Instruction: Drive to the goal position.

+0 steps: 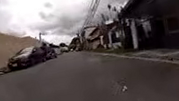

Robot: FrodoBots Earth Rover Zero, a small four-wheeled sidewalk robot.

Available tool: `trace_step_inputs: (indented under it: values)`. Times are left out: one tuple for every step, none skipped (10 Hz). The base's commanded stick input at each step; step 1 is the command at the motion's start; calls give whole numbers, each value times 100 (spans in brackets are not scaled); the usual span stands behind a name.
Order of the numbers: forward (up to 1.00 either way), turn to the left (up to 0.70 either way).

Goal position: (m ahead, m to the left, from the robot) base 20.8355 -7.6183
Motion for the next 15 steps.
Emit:
trace_step_inputs:
  values:
    - [70, 0]
    - [70, 0]
    - [70, 0]
    - [70, 0]
    - [70, 0]
    - [70, 14]
    - [70, 35]
    - [70, 31]
    - [70, 21]
    - [70, 10]
    - [70, 0]
    - [70, 0]
    - [70, 0]
    - [70, 0]
    - [70, 0]
